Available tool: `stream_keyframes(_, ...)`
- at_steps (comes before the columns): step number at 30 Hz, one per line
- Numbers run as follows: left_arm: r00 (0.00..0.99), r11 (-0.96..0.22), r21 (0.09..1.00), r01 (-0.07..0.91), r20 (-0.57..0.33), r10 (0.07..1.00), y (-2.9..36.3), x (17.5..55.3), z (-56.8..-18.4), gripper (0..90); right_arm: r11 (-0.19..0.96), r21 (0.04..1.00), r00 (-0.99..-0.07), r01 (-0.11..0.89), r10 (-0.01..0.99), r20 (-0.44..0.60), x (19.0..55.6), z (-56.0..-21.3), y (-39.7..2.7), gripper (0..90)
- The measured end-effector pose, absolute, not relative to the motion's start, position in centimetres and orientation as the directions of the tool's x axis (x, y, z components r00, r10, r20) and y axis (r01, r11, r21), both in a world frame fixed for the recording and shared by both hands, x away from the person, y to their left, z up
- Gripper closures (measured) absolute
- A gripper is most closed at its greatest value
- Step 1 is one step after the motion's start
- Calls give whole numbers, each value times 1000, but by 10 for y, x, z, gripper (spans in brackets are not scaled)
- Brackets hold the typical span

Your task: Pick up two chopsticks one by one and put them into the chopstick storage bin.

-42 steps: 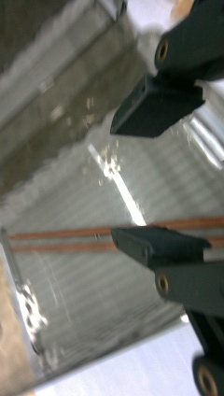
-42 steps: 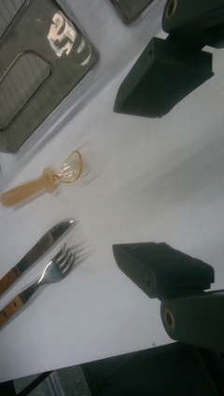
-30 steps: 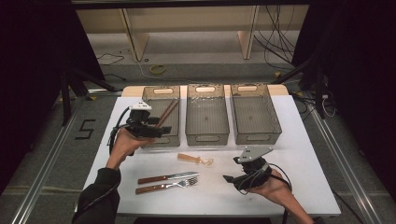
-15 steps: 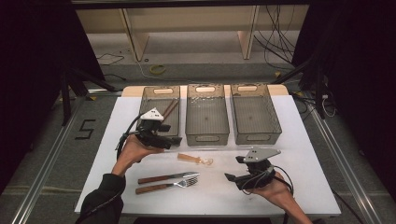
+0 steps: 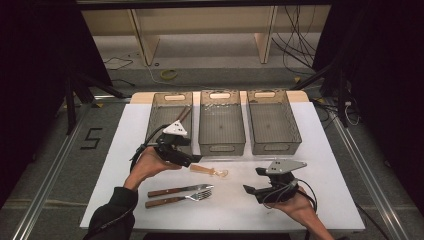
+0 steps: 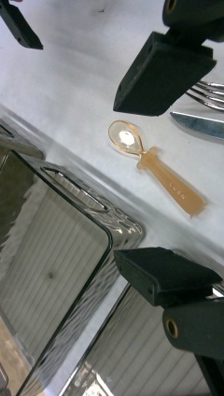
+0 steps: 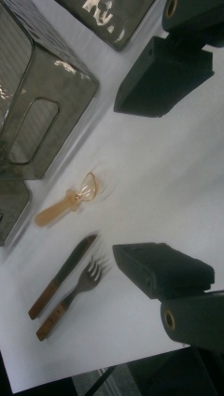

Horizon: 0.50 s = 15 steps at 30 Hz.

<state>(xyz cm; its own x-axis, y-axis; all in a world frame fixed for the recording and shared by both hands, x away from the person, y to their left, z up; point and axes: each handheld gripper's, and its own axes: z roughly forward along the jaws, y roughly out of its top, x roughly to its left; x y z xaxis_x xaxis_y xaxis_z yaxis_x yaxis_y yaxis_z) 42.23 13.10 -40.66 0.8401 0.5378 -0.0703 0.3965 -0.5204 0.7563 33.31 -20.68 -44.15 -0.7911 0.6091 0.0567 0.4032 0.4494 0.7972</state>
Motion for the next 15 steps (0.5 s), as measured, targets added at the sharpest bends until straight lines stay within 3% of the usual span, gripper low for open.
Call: stream_keyframes(15, 881, -632, 683, 366, -35, 472, 112, 423, -412, 231, 408, 809, -774, 423, 627, 88, 333, -445, -216, 266)
